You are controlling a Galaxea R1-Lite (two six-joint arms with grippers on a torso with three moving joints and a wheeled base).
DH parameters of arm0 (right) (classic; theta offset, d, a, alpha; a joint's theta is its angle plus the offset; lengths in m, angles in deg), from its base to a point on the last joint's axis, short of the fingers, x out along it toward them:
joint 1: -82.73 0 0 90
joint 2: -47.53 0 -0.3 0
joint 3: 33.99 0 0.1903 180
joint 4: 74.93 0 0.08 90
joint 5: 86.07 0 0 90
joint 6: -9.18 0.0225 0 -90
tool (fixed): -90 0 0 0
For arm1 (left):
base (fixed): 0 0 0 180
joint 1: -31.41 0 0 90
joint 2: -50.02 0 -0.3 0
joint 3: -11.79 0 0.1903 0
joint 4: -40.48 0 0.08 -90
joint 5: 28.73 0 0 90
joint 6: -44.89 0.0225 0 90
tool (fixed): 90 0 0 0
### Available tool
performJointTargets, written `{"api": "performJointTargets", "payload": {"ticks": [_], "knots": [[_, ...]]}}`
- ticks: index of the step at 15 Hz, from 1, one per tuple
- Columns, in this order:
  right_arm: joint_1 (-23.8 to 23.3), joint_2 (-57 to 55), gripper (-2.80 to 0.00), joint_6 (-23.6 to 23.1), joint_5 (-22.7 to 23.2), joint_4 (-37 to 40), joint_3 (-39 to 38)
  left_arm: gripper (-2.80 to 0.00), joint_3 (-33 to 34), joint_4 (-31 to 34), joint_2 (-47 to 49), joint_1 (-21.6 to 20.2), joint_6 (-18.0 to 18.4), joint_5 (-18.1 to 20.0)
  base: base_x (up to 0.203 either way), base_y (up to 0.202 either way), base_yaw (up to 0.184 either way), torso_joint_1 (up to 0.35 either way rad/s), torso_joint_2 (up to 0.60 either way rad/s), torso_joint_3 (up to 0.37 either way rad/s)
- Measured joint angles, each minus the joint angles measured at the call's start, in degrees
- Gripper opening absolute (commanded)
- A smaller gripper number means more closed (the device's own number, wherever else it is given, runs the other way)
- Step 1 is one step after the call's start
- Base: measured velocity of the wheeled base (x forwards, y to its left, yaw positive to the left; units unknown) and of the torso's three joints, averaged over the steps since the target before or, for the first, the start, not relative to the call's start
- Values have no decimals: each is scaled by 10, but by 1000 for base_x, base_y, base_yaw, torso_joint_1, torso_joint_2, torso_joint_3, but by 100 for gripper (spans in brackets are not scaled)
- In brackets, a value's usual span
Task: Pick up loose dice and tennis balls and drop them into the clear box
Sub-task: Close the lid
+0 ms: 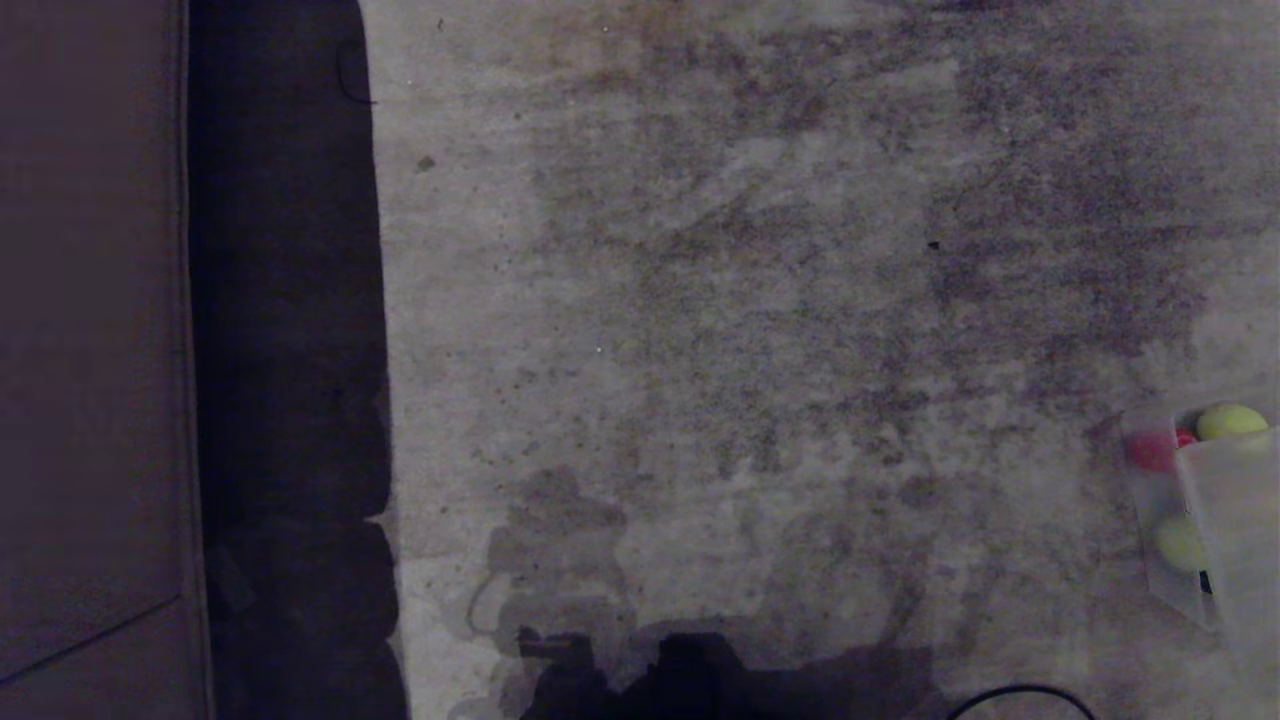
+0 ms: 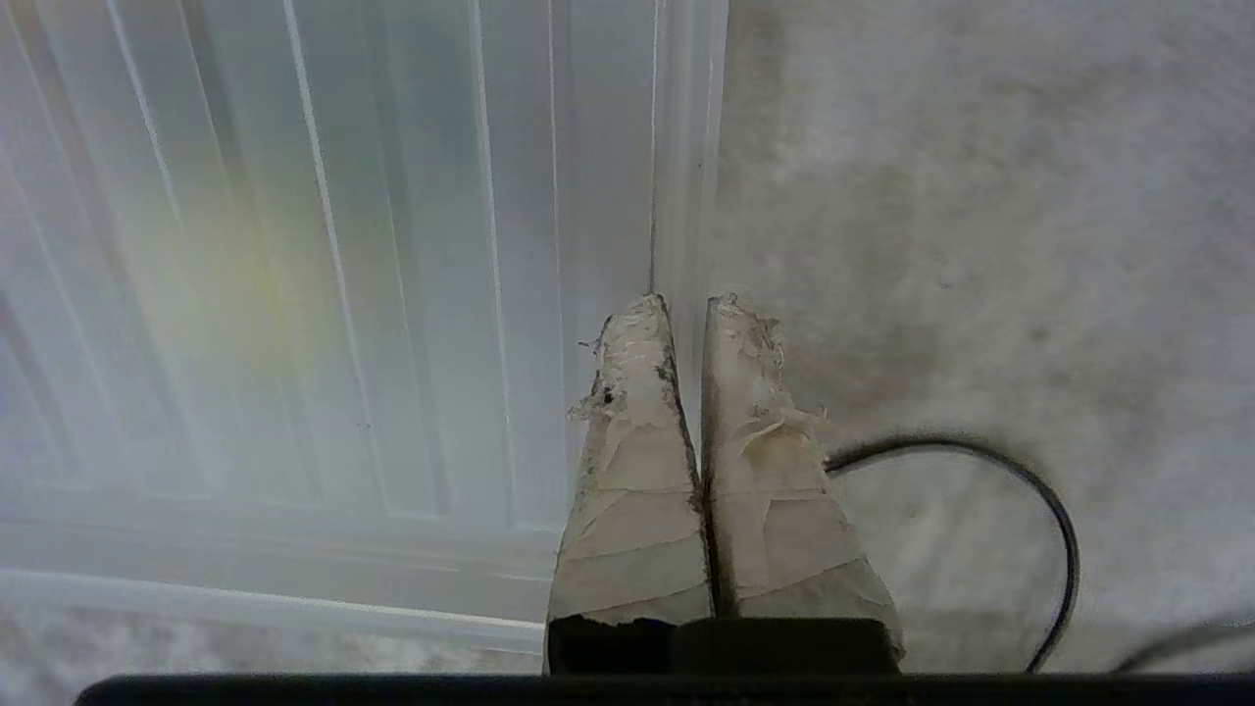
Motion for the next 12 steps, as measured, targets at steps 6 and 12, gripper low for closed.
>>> {"api": "performJointTargets", "payload": {"ticks": [6, 12], "knots": [[1, -41, -280, -27, 46, -59, 2, -280, 0, 0, 0, 0, 0, 0, 0, 0, 0, 0, 0, 0], [0, -50, -280, -34, 48, -153, 3, -280, 0, 0, 0, 0, 0, 0, 0, 0, 0, 0, 0, 0]]}}
